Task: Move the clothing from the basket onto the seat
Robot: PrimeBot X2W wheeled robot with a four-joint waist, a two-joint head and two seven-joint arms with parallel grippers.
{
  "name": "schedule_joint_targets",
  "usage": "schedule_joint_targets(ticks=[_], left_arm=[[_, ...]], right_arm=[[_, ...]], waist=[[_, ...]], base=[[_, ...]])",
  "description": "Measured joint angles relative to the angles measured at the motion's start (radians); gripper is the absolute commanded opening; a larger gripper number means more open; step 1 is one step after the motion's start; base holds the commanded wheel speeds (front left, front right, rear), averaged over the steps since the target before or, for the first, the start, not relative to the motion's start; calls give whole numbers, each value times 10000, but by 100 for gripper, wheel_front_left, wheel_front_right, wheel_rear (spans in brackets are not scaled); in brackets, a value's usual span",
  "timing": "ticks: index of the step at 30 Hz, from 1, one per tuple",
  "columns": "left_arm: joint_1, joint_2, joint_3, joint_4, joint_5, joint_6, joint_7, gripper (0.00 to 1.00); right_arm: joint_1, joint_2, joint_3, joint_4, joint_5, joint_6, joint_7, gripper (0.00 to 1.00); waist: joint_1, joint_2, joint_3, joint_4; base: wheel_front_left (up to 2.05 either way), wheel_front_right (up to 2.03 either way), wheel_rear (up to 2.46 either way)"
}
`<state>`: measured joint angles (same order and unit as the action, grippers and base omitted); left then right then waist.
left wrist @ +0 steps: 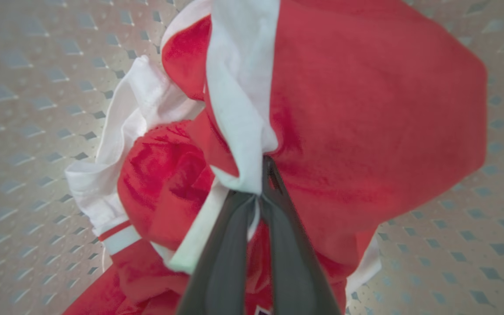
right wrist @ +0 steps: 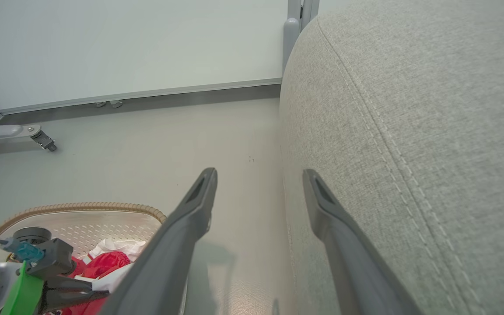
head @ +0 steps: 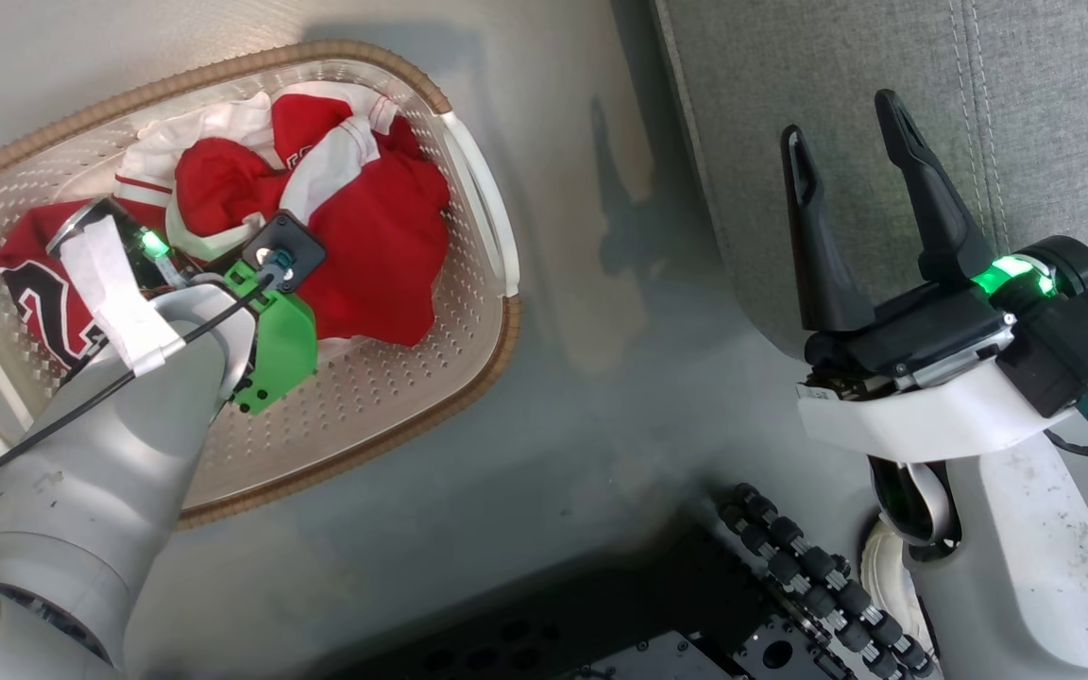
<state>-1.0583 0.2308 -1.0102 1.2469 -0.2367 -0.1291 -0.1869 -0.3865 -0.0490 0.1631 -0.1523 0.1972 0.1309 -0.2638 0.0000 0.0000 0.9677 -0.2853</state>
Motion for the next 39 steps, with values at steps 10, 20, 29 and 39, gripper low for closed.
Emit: schedule_joint_targets(ticks=[10, 20, 29, 39], left_arm=[[-44, -232, -880, -525, -1011, 0, -610, 0], [521, -341, -759, -2128, -1778, 2, -746, 0], [1992, -253, 504, -4123, -1565, 73, -757, 0], [3578, -318, 2150, -6119, -907, 119, -757, 0]], right_arm=[[-101, 0, -81, 236, -130, 0, 0, 100], [-35, 6, -128, 748, -445, 0, 0, 100], [314, 6, -146, 1281, -665, 0, 0, 100], [905, 8, -184, 1733, -744, 0, 0, 100]], waist=[[0, 0, -592, 280], [0, 0, -1750, 752], [0, 0, -3067, 1261], [0, 0, -4617, 1832]], base=[[0, 0, 0], [0, 0, 0], [0, 0, 0], [0, 0, 0]])
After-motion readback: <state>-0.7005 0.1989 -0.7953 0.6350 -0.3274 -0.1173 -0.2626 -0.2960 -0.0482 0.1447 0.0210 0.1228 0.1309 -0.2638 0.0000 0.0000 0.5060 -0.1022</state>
